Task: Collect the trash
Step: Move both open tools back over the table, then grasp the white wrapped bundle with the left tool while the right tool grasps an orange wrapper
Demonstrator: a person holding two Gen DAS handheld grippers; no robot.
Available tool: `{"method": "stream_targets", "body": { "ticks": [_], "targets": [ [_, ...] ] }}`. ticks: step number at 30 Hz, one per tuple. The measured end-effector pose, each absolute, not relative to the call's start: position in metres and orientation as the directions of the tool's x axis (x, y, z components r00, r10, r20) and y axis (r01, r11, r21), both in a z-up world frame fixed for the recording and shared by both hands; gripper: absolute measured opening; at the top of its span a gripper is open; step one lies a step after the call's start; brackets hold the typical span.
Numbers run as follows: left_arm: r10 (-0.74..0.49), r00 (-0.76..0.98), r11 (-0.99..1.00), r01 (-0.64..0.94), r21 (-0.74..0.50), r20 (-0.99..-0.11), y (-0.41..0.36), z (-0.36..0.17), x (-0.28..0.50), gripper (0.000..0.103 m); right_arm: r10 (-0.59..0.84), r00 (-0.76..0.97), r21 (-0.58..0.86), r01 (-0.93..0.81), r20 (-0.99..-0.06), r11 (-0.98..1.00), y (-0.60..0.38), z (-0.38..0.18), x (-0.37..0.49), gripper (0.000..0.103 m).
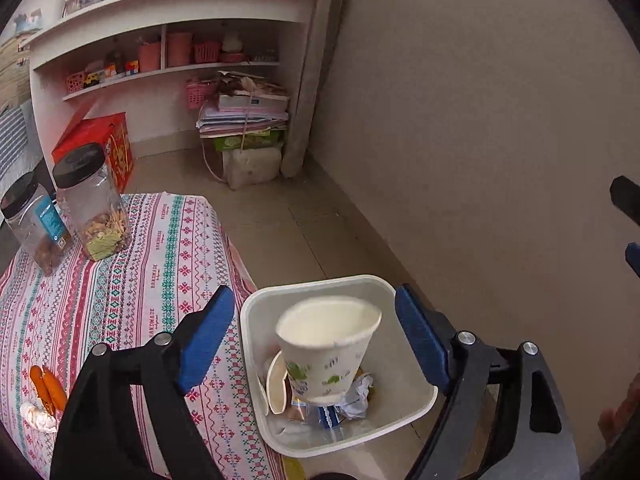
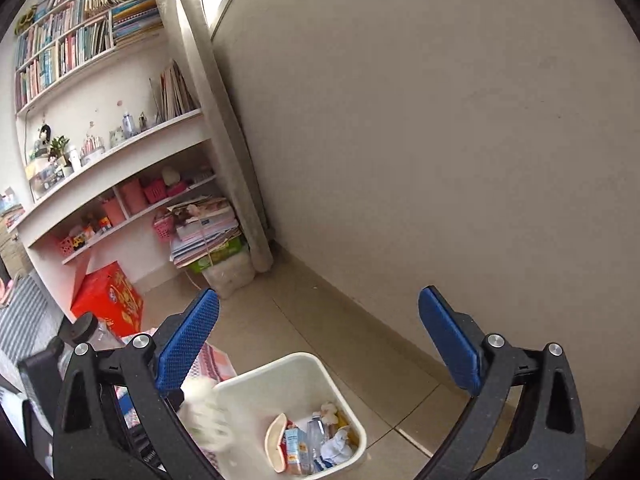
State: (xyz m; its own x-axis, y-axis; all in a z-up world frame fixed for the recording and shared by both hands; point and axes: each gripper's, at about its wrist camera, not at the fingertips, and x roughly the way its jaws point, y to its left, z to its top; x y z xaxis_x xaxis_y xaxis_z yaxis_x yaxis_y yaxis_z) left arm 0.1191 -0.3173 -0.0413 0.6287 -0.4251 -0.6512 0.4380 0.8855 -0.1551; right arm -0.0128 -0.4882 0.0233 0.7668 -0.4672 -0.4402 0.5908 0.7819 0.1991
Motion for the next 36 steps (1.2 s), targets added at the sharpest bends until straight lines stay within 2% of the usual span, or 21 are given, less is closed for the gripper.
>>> {"method": "stream_targets", "body": {
  "ticks": [2,4,9,13,19,24,28,33,36],
  "targets": [
    [-0.407,0.659,0.895,0.424,-0.134,-0.632,-0.314,-0.034,0.114,0.087,-0.492,0.749,0.157,0.606,-0.444,0.780,-0.484,0.022,-0.012,0.096],
    [-0.374,0.697,0.912,0.398,-0.104,-0.612,-0.307,-0.026,0.112,0.087,-0.520,0.732,0.131,0.625,-0.441,0.769,-0.480,0.023,-0.012,0.096],
    [-0.282,0.804,0.949,0.313,-0.031,-0.524,-0.283,-0.007,0.094,0.092,-0.549,0.728,0.116,0.639,-0.411,0.760,-0.461,0.024,-0.017,0.096],
    [-0.241,0.848,0.965,0.260,-0.025,-0.472,-0.259,0.005,0.084,0.096,-0.553,0.736,0.114,0.635,-0.391,0.764,-0.440,0.024,-0.015,0.096],
    [-0.187,0.868,0.980,0.195,-0.031,-0.460,-0.219,0.011,0.082,0.096,-0.511,0.755,0.082,0.589,-0.410,0.804,-0.403,0.019,0.003,0.096],
    [-0.137,0.856,0.990,0.140,-0.031,-0.499,-0.186,0.004,0.088,0.096,-0.463,0.776,0.044,0.529,-0.429,0.847,-0.371,0.015,0.021,0.096],
    [-0.078,0.829,0.997,0.080,-0.021,-0.554,-0.154,-0.013,0.097,0.096,-0.396,0.777,0.033,0.470,-0.490,0.882,-0.344,0.005,0.041,0.096],
    [0.044,0.731,0.999,-0.051,0.010,-0.681,-0.101,-0.054,0.119,0.096,-0.330,0.775,0.037,0.413,-0.539,0.910,-0.318,-0.004,0.059,0.096],
    [0.102,0.613,0.990,-0.136,0.022,-0.783,-0.063,-0.088,0.133,0.096,-0.294,0.771,0.032,0.376,-0.564,0.926,-0.300,-0.010,0.071,0.096]
  ]
}}
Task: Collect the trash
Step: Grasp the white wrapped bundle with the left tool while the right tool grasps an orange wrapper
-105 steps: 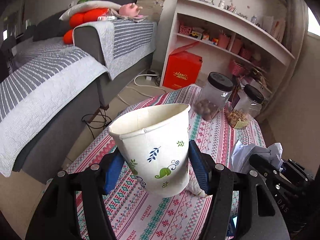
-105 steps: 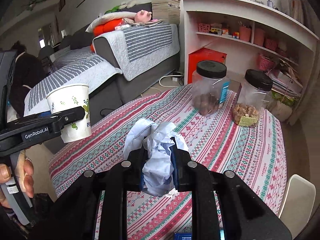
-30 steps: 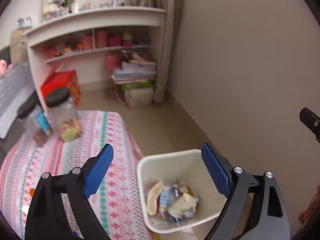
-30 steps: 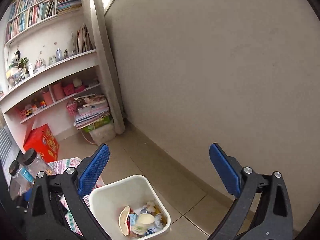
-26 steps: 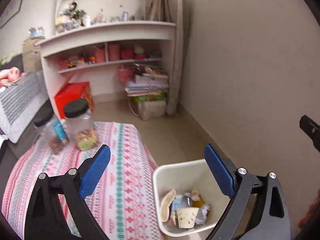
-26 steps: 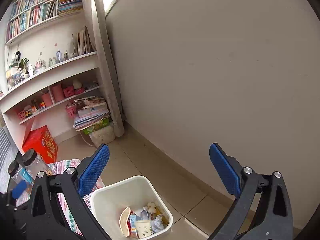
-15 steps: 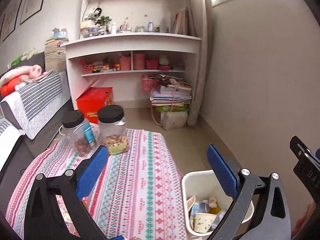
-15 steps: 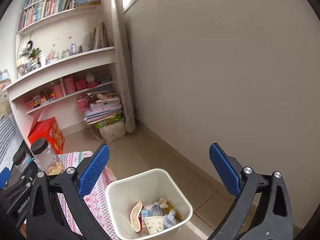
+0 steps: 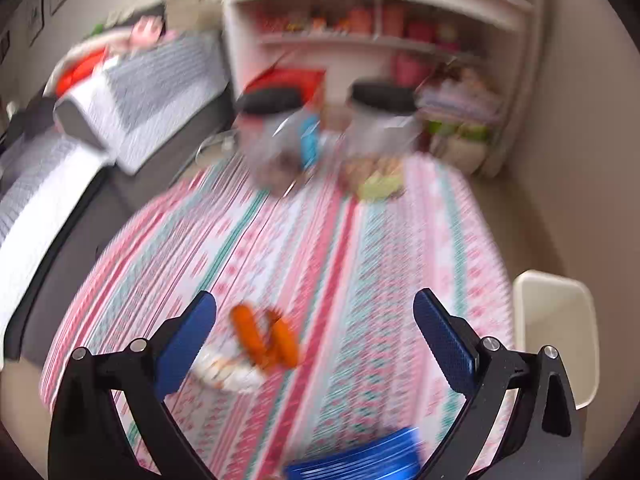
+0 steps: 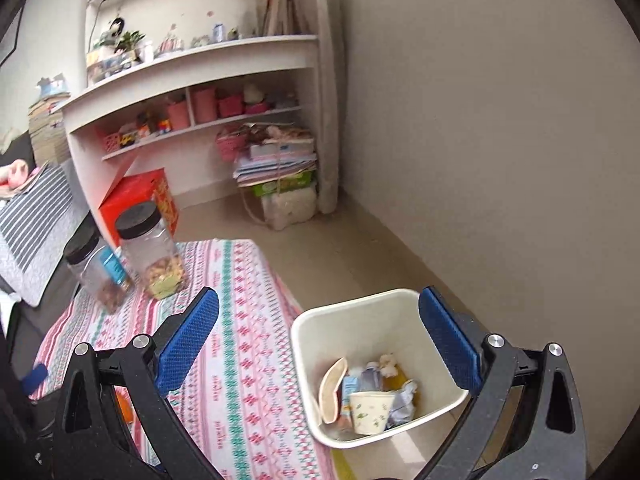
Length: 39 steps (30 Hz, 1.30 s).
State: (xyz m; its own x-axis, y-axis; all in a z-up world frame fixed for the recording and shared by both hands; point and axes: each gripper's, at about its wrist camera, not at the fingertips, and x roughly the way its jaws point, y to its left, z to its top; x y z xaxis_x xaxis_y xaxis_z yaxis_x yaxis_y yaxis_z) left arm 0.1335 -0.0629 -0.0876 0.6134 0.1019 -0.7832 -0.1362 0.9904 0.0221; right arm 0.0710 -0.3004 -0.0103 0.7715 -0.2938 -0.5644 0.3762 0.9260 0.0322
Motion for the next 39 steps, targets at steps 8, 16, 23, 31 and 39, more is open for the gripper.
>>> {"method": "stream_targets", "body": {
  "ticks": [8,16,23,31,39],
  "targets": [
    [-0.051,0.337,0.889,-0.414,-0.196,-0.940,0.046,-0.156,0.145,0.096,-0.189,0.756,-0.004,0.239,-0.626,0.971,-0.244,-0.031,0.095,0.096],
    [-0.284,0.244,0.707,-0.600,-0.374,-0.927,0.094,-0.204,0.143,0.077,-0.099,0.690,0.004,0.146,-0.717,0.989,-0.213,-0.054,0.119,0.096],
    [-0.247,0.228,0.765,-0.551,-0.334,-0.942,0.076,-0.206,0.149,0.062,-0.029,0.591,0.045,0.109,-0.806,0.993,-0.196,-0.086,0.142,0.096],
    [-0.214,0.282,0.835,-0.444,-0.325,-0.935,0.103,-0.183,0.145,0.038,0.029,0.513,0.030,-0.006,-0.858,1.000,-0.143,-0.121,0.168,0.096],
    [-0.097,0.455,0.907,-0.326,-0.267,-0.885,0.133,-0.116,0.139,0.038,0.129,0.382,0.095,-0.106,-0.915,0.990,-0.090,-0.166,0.189,0.076]
  ]
}}
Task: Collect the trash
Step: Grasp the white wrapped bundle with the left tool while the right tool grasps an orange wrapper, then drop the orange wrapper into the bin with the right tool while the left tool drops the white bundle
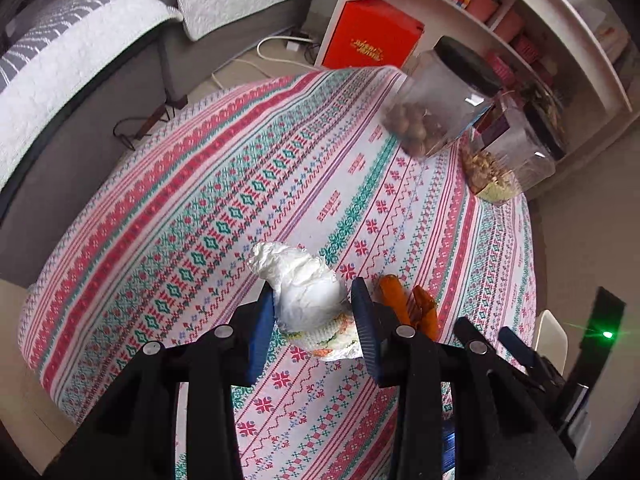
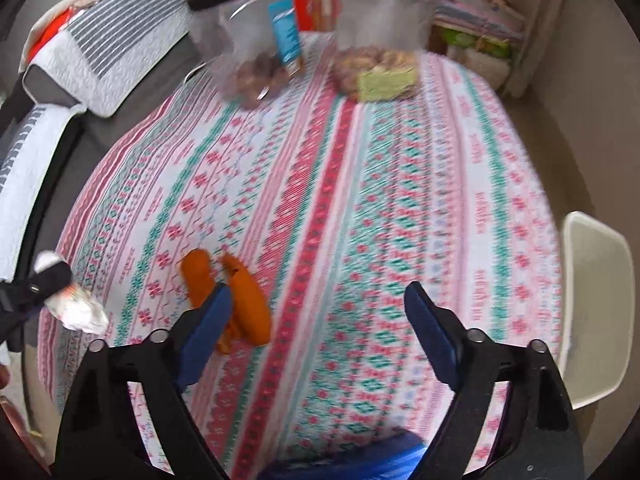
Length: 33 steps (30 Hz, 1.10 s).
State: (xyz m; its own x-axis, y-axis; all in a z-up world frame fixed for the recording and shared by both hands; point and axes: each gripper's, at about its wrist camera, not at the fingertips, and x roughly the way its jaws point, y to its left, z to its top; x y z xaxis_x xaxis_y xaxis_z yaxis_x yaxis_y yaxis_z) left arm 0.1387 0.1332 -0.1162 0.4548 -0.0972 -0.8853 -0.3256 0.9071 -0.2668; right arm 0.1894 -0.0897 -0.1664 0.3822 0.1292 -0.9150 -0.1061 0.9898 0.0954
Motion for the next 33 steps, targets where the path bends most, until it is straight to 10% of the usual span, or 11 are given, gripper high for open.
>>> {"method": "stream_targets", "body": {
  "ticks": [14,33],
  "targets": [
    [-0.054,0.497,0.939,-0.269,-0.213,-0.866,0.146,-0.100,0.133,0.038,0.202,0.323,0.160,-0.152,-0.925,0.975,-0.050,-0.200,0.198,0.016],
    [-0.038,0.625,0.958,-0.200,-0.207,-0.780,0.120,-0.065,0.130,0.038,0.306,0.593,0.258,-0.167,-0.745,0.952,-0.106,-0.089,0.162,0.013]
  ]
}}
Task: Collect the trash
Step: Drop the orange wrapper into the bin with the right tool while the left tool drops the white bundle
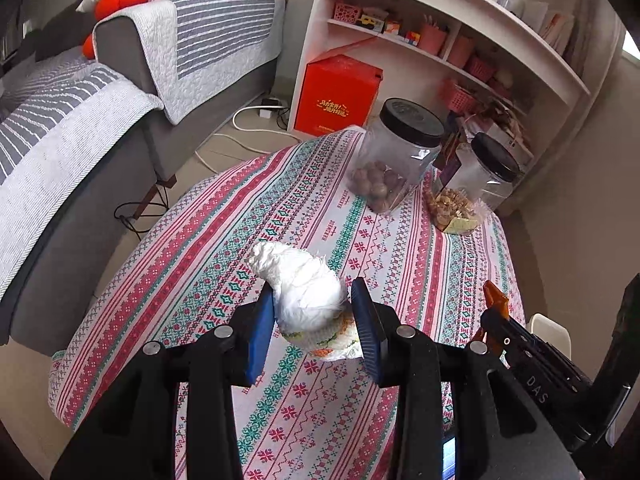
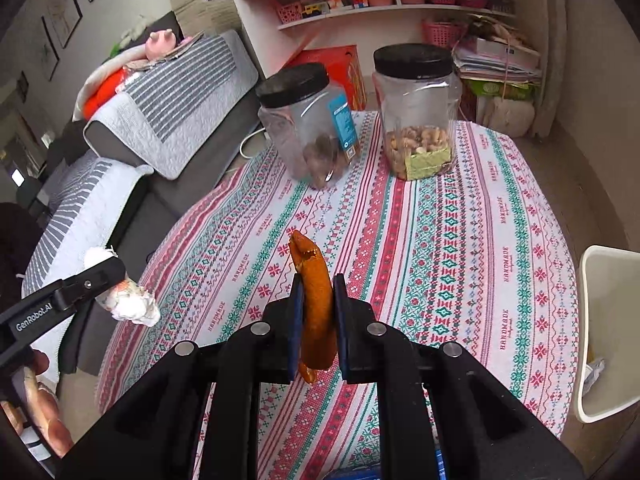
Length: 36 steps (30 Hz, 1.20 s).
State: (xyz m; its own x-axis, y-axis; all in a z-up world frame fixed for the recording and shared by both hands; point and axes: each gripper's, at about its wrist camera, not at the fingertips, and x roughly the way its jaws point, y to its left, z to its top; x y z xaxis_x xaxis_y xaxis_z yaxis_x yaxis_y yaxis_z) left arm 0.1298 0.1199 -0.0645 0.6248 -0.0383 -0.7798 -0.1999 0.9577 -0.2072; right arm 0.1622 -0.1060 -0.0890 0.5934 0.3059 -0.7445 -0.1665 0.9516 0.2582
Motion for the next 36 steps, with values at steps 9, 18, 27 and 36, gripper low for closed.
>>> {"method": "stream_targets", "body": {
  "ticks": [9,18,27,36],
  "targets": [
    [-0.065,0.650,0.966,-0.149,-0.212,-0.757,0.091,-0.060,0.130,0.038,0.248,0.663,0.193,-0.156,-0.707,0.969,-0.126,-0.071,0.145,0.013],
    [-0.094,0.653,0.973,-0.098,-0.207,-0.752,0.058,-0.062,0.133,0.038,0.158,0.710,0.149,-0.075,-0.687,0.986,-0.172,-0.057,0.136,0.013],
    [-0.106,0.647,0.980,-0.060,-0.188,-0.755,0.027,-0.069,0.135,0.038,0.035,0.740,0.134,0.076,-0.672,0.988,-0.245,-0.044,0.127,0.014],
    [-0.148,0.635,0.982,0.002,-0.190,-0.758,-0.017,-0.075,0.136,0.038,-0.145,0.728,0.110,0.289,-0.670,0.951,-0.335,-0.040,0.110,0.014]
  ]
}}
